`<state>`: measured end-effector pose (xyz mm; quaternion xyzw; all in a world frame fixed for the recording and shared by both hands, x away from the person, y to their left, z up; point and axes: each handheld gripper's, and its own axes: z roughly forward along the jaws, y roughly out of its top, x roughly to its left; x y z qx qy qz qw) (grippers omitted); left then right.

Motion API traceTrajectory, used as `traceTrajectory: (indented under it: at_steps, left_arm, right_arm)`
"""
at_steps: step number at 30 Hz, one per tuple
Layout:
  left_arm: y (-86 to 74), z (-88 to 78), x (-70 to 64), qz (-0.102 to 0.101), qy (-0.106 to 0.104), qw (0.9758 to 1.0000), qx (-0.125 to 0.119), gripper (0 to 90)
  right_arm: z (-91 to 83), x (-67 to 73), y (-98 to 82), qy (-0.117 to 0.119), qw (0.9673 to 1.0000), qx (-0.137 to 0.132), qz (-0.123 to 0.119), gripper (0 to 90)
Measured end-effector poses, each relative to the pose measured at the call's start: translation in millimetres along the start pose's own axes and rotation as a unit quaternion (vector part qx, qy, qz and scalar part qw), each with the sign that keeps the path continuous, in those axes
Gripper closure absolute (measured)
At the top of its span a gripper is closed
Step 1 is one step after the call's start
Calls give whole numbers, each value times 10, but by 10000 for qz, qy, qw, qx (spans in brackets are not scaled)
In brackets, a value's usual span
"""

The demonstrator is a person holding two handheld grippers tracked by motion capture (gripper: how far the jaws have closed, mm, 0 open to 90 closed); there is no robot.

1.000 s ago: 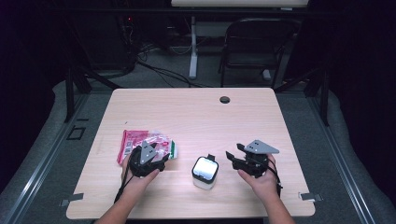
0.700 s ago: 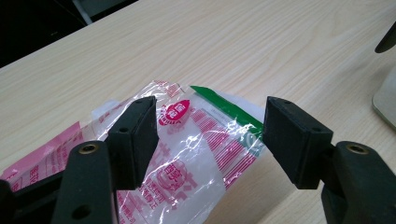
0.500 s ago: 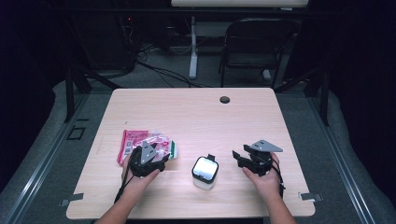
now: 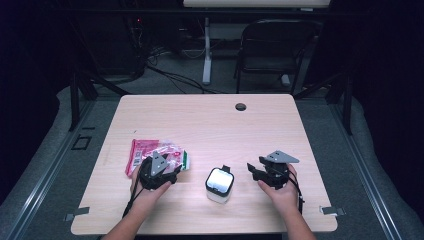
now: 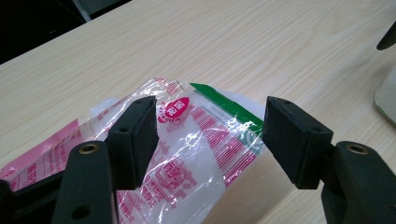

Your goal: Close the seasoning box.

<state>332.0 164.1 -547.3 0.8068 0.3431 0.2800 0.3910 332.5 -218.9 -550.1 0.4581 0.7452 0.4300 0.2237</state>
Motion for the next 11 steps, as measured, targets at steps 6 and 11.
traceTrajectory:
  at_steps: [6,11]
  left_arm:
    - [2,5,3,-8,-1,10000,-8,358]
    - [8,10,0,11,-16,10000,-11,358]
  right_arm:
    - [-5,-2,-2,-12,10000,-36,39,441]
    - [-21,-9,-2,-19,10000,13,11,440]
